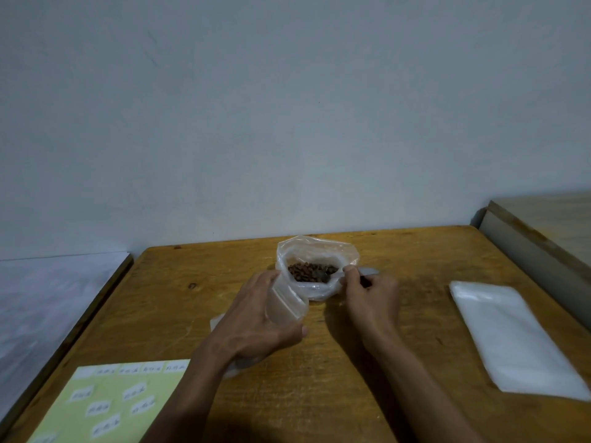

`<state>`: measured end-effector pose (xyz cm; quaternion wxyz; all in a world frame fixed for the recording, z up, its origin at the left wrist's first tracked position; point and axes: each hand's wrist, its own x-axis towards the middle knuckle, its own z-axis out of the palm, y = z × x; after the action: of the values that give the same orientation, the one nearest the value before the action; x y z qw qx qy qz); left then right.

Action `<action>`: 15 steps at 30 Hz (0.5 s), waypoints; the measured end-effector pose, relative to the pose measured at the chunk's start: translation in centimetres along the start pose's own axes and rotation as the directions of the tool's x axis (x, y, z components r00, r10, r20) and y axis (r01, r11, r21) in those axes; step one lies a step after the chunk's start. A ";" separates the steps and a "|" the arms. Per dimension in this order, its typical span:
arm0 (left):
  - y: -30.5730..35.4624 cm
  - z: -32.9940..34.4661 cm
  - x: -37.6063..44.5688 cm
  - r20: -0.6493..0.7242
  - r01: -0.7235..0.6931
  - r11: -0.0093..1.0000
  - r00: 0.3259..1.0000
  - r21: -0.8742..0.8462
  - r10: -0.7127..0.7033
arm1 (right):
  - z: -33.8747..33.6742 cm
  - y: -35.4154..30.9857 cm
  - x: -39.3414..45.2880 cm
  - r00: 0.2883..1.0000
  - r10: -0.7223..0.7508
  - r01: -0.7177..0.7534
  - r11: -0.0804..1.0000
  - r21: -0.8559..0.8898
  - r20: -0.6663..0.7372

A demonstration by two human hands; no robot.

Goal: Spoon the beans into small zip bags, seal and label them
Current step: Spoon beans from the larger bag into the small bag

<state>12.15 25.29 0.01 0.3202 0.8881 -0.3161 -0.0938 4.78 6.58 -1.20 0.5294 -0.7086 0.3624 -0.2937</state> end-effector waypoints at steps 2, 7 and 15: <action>-0.1 0.0 0.0 -0.003 0.008 1.000 1.000 -0.004 -0.008 | 0.3 -0.1 0.0 0.994 0.108 -0.107 0.990 0.087 -0.008; -0.3 0.0 -0.1 -0.031 -0.006 1.000 1.000 -0.022 0.005 | -1.0 -1.6 0.3 0.985 0.168 -0.169 0.946 0.278 0.026; -0.1 -0.3 0.2 -0.035 0.003 1.000 0.999 -0.010 -0.003 | -3.1 -3.3 -1.6 0.986 0.043 -0.103 0.916 0.387 0.163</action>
<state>12.50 25.37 0.15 0.3300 0.8885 -0.3087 -0.0805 2.09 6.82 2.72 0.6974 -0.5938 0.2811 -0.2862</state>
